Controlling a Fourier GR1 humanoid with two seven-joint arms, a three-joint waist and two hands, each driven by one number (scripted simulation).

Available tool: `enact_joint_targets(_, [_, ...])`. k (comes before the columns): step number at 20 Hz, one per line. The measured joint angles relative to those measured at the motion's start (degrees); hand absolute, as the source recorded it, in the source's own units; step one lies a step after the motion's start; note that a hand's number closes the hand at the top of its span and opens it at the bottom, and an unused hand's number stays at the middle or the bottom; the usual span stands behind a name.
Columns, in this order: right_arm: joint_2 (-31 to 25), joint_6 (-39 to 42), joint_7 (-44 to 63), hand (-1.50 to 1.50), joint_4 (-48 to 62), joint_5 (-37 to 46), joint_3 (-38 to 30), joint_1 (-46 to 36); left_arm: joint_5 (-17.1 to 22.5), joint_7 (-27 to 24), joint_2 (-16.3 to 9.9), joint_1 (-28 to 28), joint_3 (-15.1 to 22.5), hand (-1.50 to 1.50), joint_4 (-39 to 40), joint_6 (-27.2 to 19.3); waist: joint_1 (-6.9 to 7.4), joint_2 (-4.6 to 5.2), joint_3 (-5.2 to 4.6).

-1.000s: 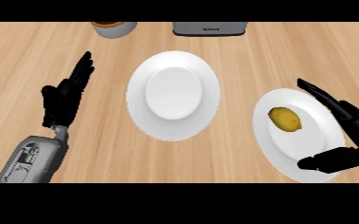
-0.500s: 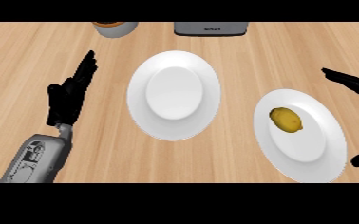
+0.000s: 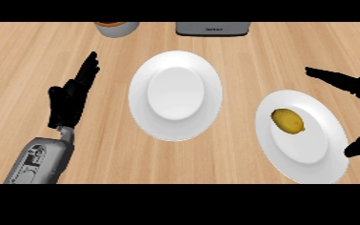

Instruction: Pick the lemon from the plate and place it in the plate

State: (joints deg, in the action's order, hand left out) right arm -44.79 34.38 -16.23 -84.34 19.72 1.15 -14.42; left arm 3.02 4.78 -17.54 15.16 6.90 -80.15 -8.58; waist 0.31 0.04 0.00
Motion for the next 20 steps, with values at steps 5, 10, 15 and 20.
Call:
enact_joint_targets(5, [3.1,0.3,0.9,-1.50,0.6,5.4,2.0,-0.3,-1.4,0.0,0.9,0.1,-1.2,0.00,0.3,0.9,-0.12,-0.01,0.00])
enact_joint_targets(10, [6.5,-1.9,0.4,-1.50,4.4,12.7,5.6,-1.2,-2.0,0.7,1.5,-0.3,-2.1,0.00,-0.6,1.9,-0.03,0.01,0.01])
enact_joint_targets(15, [8.8,-2.7,-1.9,-1.50,8.7,17.8,6.1,-2.1,-3.3,0.9,2.2,-1.2,-3.2,0.00,-1.9,2.9,-0.09,-0.01,0.01])
enact_joint_targets(20, [11.3,-4.8,-5.1,-1.50,15.2,22.7,6.4,-4.0,-4.6,0.3,3.4,-1.4,-4.1,0.00,-1.5,3.6,-0.06,0.01,0.02])
